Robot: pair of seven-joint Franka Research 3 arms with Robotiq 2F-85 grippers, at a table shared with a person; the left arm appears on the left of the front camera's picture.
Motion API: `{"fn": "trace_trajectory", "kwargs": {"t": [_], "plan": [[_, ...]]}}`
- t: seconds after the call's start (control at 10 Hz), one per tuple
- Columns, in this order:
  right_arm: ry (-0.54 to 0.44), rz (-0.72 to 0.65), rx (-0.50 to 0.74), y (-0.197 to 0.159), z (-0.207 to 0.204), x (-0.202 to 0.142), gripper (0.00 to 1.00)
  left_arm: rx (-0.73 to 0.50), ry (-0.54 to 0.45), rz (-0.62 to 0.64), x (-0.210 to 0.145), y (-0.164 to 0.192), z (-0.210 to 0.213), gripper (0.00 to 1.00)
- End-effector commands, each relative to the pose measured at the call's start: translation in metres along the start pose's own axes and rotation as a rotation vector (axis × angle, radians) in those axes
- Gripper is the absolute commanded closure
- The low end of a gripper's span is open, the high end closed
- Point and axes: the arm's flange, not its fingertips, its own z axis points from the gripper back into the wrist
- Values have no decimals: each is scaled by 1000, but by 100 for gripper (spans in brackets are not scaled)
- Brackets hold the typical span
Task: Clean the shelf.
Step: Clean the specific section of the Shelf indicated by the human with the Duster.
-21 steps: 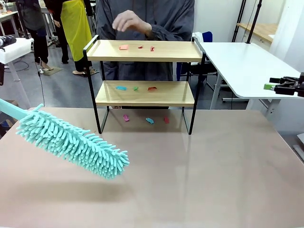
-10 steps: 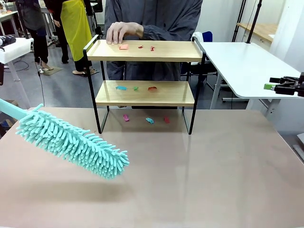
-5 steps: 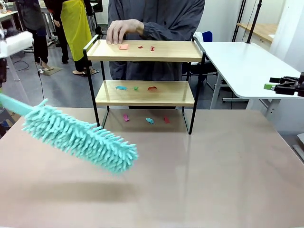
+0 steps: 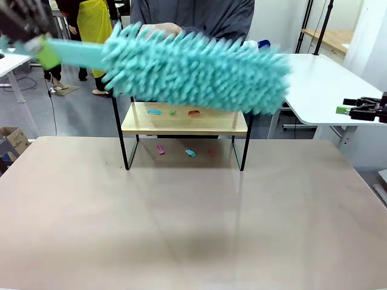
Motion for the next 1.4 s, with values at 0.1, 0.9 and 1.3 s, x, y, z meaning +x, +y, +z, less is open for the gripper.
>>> {"fn": "trace_trajectory", "kwargs": {"t": [0.1,0.9,1.3], "plan": [[-1,5,2,1,-2,3,0,266,-57,247,88,-32,-14,87],[-1,5,2,1,-2,3,0,504,-46,609,188,-17,-91,87],[-1,5,2,1,-2,3,0,590,-82,750,196,-19,-88,87]]}}
